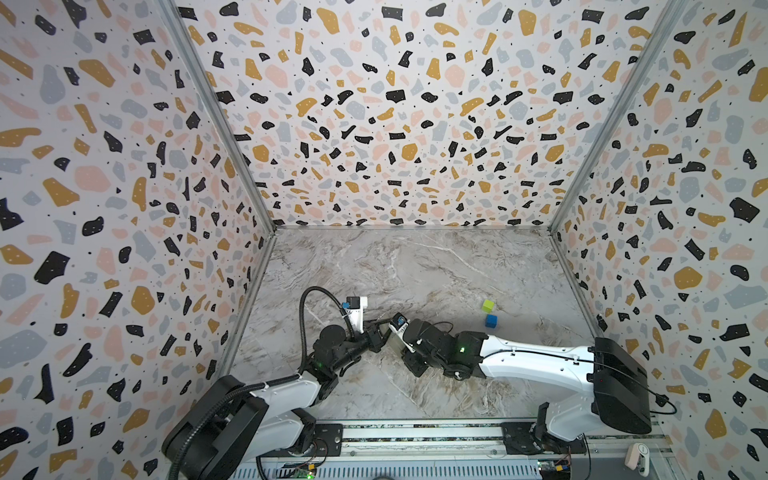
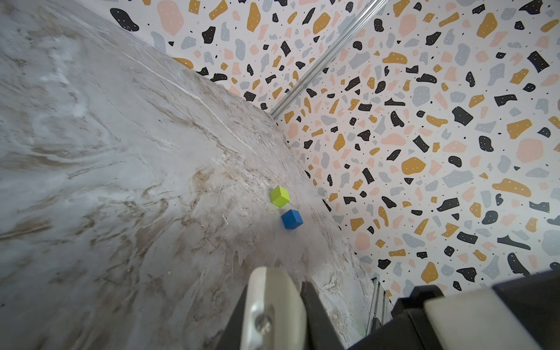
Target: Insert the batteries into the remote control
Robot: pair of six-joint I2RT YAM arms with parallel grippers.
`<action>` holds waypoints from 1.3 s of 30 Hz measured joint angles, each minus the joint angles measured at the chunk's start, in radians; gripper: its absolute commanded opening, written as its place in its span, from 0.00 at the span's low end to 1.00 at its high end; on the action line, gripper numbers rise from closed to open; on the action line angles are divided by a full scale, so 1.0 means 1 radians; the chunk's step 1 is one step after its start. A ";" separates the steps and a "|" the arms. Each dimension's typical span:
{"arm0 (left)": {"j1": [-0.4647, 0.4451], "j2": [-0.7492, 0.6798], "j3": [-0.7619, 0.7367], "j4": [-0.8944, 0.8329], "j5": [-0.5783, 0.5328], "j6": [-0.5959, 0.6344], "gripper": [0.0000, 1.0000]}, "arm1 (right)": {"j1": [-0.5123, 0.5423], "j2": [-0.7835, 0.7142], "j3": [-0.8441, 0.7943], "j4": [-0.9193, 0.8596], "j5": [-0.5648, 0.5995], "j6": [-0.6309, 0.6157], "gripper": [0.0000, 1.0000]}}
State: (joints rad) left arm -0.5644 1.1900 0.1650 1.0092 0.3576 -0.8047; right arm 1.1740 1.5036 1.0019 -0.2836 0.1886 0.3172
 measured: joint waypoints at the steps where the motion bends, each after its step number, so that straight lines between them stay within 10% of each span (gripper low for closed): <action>1: 0.000 0.000 0.000 -0.003 0.001 0.000 0.00 | 0.000 0.000 0.002 0.000 0.002 0.000 0.00; 27: -0.004 0.017 0.012 -0.008 -0.001 0.008 0.00 | -0.009 0.048 0.066 -0.061 -0.001 -0.010 0.00; 39: -0.007 0.019 0.012 -0.008 -0.001 0.009 0.00 | -0.011 0.049 0.068 -0.070 -0.009 -0.033 0.18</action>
State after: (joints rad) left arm -0.5716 1.2091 0.1772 1.0012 0.3565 -0.7959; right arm 1.1633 1.5528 1.0698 -0.3534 0.1799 0.2844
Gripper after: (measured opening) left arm 0.235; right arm 0.268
